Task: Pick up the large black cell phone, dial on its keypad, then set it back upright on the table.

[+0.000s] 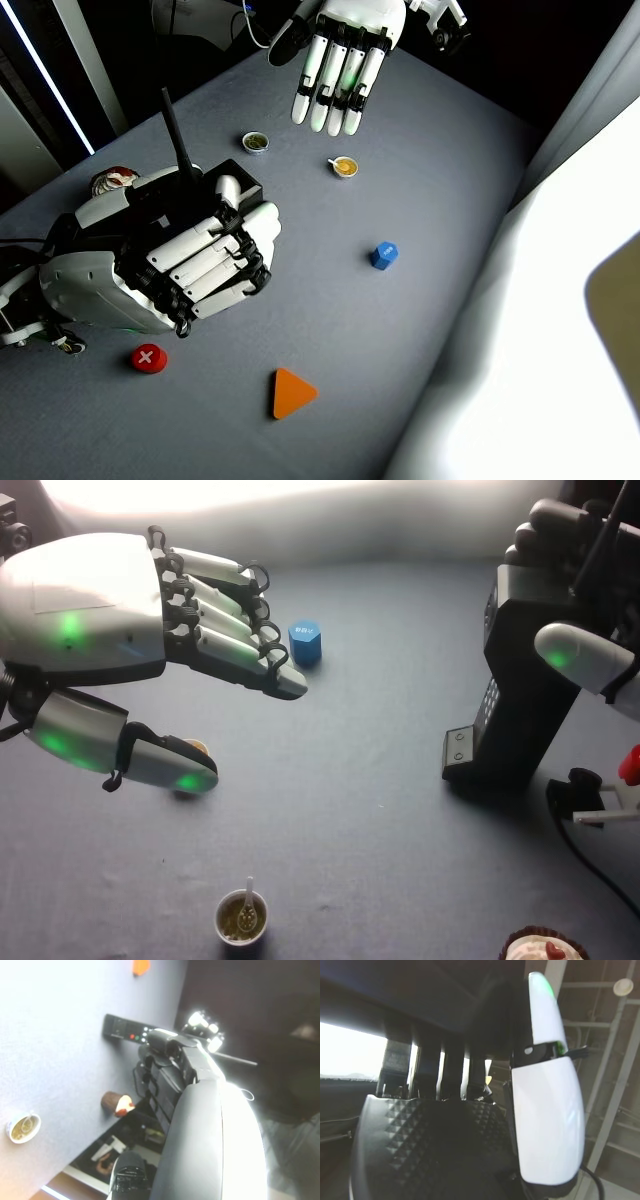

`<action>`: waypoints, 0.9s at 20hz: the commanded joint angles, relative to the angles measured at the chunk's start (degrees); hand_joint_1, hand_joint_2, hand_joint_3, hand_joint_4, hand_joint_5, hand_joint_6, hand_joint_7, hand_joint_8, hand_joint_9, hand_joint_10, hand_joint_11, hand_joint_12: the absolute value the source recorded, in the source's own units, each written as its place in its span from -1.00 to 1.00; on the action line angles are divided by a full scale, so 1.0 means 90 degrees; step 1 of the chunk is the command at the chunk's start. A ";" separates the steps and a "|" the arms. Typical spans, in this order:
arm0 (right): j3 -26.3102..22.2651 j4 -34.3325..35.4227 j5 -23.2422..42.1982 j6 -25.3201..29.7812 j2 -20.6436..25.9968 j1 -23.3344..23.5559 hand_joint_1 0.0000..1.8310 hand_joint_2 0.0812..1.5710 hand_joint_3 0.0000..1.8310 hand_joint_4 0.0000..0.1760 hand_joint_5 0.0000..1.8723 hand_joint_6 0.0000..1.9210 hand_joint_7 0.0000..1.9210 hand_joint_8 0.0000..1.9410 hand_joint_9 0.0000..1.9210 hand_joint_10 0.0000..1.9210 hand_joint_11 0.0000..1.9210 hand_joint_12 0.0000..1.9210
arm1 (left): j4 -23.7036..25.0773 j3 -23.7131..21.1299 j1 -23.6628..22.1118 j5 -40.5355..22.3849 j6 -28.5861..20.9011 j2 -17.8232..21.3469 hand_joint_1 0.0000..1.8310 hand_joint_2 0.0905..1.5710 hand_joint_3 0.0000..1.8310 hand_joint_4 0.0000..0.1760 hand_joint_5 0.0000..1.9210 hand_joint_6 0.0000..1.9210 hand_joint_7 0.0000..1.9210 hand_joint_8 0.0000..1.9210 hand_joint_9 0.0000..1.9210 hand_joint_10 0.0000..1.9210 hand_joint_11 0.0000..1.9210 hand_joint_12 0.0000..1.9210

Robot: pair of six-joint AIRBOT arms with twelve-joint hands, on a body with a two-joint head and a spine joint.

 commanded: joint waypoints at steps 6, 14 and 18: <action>0.0041 0.0019 0.0747 0.0104 0.0038 -0.0053 -0.23 0.44 -0.99 -1.00 -0.67 -1.00 -0.69 -1.00 -0.69 -1.00 -0.99 -0.08 | -0.0482 0.0043 -0.0203 -0.0517 0.0000 0.0002 -0.91 0.50 -1.00 -1.00 -0.35 -0.99 -0.28 -1.00 -0.29 -1.00 -0.65 -0.10; 0.0053 0.0026 0.0733 0.0104 0.0031 -0.0065 -0.40 0.32 -1.00 -1.00 -0.73 -1.00 -0.73 -1.00 -0.77 -1.00 -1.00 -0.39 | -0.0413 0.0090 0.0007 -0.0533 0.0000 -0.0003 -0.86 0.49 -1.00 -1.00 -0.35 -1.00 -0.27 -0.99 -0.29 -0.99 -0.66 -0.10; 0.0055 0.0025 0.0732 0.0104 0.0031 -0.0065 -0.62 0.26 -1.00 -1.00 -0.84 -1.00 -0.82 -1.00 -0.83 -1.00 -1.00 -0.43 | -0.0571 0.0073 0.0183 -0.0539 0.0000 -0.0004 -0.88 0.49 -1.00 -1.00 -0.36 -1.00 -0.29 -1.00 -0.30 -1.00 -0.68 -0.11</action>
